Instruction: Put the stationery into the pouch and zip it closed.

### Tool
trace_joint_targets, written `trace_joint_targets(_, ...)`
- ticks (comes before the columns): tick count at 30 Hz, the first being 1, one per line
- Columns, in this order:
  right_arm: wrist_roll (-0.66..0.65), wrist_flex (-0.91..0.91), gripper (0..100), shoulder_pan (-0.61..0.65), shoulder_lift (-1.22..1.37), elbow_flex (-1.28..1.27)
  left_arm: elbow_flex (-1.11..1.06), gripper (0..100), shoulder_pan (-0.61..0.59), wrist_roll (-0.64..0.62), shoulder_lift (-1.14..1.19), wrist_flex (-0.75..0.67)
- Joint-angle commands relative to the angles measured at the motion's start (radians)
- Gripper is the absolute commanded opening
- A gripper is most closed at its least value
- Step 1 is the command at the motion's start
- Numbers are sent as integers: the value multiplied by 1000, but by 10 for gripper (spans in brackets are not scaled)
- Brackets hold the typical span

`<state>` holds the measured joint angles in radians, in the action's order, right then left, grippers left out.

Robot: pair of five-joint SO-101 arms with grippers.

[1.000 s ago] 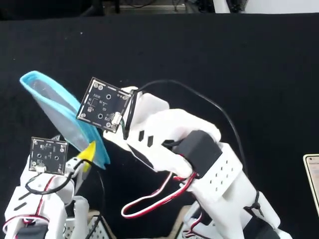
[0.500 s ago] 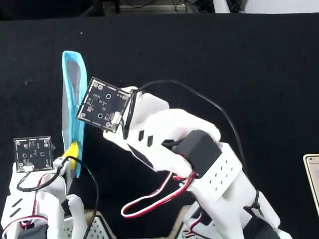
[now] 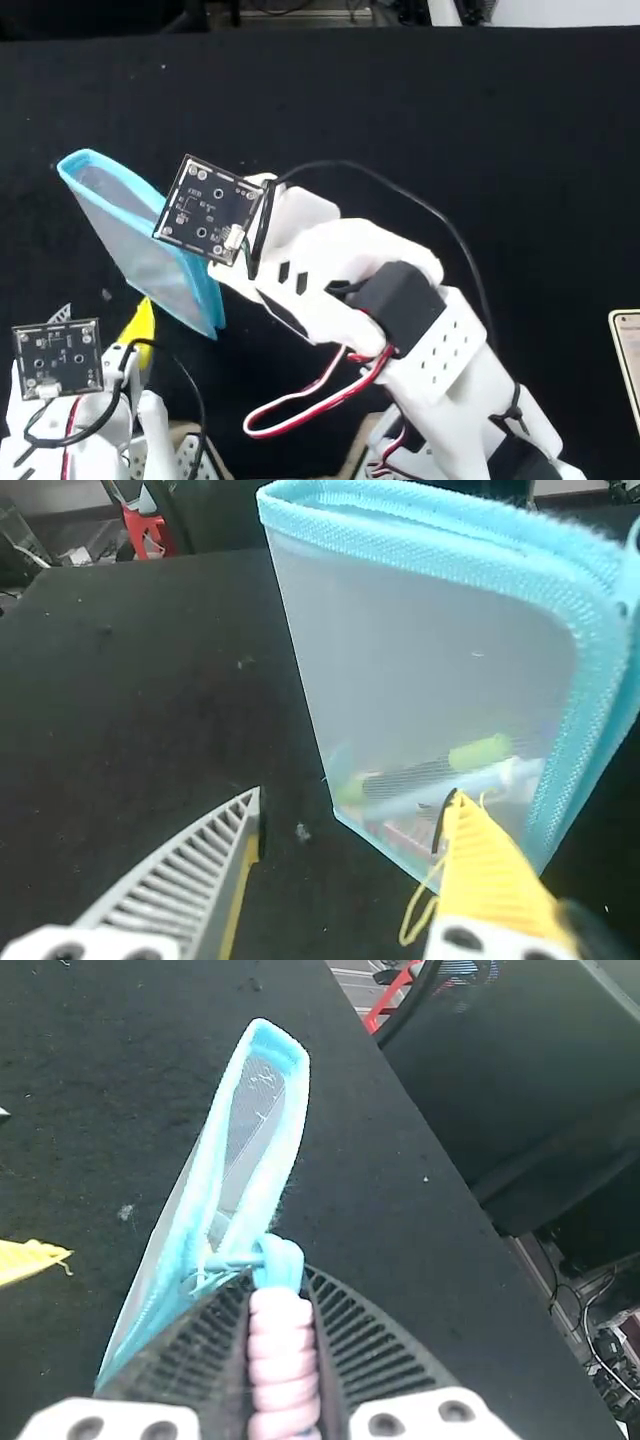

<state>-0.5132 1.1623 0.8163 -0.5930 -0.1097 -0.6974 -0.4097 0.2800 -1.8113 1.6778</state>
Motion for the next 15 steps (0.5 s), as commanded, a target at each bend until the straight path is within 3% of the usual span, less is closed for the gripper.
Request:
trace_joint_targets(1, 11, -20, 11, 6, -36, 4, 54, 281, -5, -41, 5, -2)
trace_joint_targets(3, 11, -23, 11, 6, -36, 4, 79, 281, 53, -83, 5, 2)
trace_joint_targets(7, 11, -21, 11, 6, -36, 4, 114, 284, 286, -224, 5, 2)
trace_joint_targets(11, 11, -21, 11, 6, -36, 4, 76, 282, 527, -250, 12, -23)
trace_joint_targets(15, 11, -21, 11, 6, -36, 4, -2, 281, 590, -249, 14, -103)
